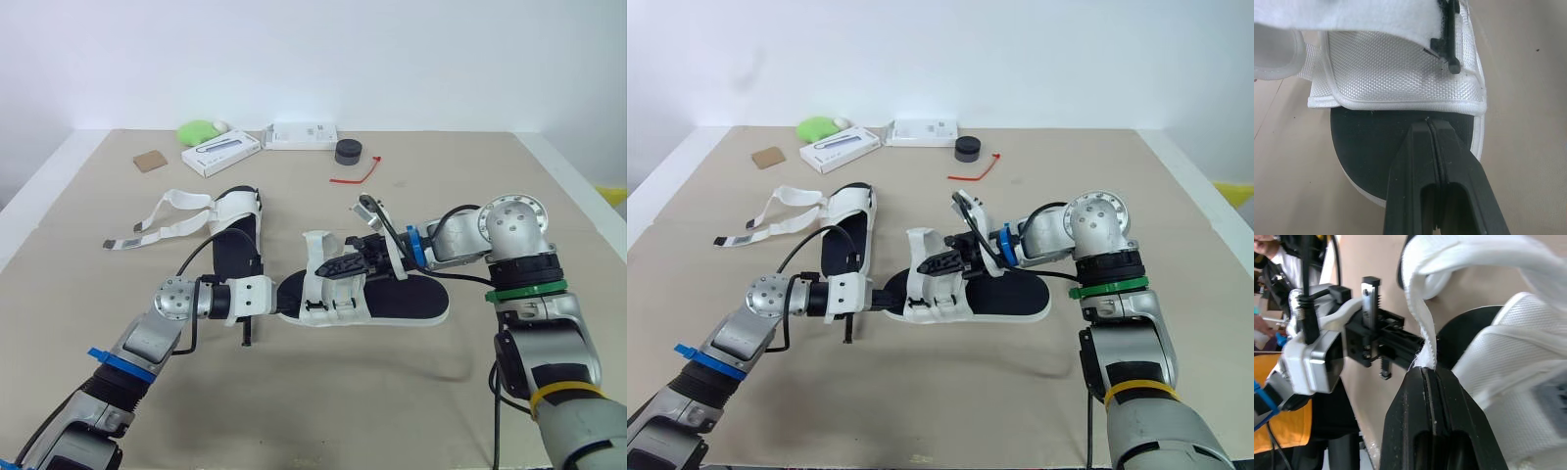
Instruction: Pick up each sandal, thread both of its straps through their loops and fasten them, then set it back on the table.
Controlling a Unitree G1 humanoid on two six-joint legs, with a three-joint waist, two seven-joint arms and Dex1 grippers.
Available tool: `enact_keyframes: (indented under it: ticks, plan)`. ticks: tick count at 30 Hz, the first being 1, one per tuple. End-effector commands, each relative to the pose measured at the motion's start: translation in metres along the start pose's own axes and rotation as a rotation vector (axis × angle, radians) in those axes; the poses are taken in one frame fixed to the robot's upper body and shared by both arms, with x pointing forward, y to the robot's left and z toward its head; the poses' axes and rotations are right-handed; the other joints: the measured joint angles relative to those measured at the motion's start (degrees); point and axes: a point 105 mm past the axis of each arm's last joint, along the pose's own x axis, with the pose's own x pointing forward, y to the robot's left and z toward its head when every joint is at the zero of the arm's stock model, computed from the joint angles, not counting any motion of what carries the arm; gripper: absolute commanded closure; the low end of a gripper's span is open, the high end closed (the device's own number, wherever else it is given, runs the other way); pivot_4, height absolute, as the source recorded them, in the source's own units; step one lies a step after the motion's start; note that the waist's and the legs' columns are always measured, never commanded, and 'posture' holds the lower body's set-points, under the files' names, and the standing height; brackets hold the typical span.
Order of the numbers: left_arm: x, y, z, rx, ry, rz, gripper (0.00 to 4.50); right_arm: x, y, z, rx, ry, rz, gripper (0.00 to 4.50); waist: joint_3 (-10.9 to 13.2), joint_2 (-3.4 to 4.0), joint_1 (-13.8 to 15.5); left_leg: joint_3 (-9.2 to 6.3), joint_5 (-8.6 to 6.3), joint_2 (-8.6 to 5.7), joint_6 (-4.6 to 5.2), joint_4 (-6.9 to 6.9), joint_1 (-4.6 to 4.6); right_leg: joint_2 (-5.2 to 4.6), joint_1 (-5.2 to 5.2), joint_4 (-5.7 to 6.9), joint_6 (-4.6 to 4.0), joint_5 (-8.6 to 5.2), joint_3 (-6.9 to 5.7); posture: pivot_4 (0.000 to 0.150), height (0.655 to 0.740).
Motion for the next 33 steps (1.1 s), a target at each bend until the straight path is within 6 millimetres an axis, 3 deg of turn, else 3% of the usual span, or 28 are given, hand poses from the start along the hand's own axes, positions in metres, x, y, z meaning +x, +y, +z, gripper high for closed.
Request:
enact_keyframes:
  ticks: [1,21,26,33]
  plan:
    - [0.002,-0.015,-0.029,-0.073,0.110,-0.041,4.50,-0.002,0.001,0.005,-0.030,-0.011,-0.025,4.40,0.0,0.00,0.0,0.00,0.00,0.00,0.00,0.00,0.00,0.00,0.00,0.00,0.00,0.00,0.00,0.150,0.7400]
    - [0.002,-0.016,-0.030,-0.075,0.112,-0.034,4.50,0.002,-0.015,0.004,-0.225,0.002,-0.133,4.40,0.0,0.01,0.0,-0.01,0.03,-0.06,0.02,0.03,0.03,-0.02,0.02,0.00,0.12,-0.05,0.00,0.150,0.7400]
    - [0.002,-0.018,-0.030,-0.075,0.113,-0.037,4.50,-0.001,-0.007,0.002,-0.226,0.016,-0.092,4.40,0.0,0.01,0.0,-0.03,0.03,-0.07,0.01,0.03,0.02,-0.05,0.02,0.00,0.07,-0.03,-0.01,0.150,0.7400]
    - [0.002,-0.019,-0.030,-0.073,0.113,-0.041,4.50,-0.013,0.027,0.015,-0.220,-0.016,0.050,4.40,0.0,0.03,0.0,-0.07,0.03,-0.08,0.01,0.03,-0.01,-0.24,0.00,0.00,0.05,-0.01,-0.05,0.150,0.7400]
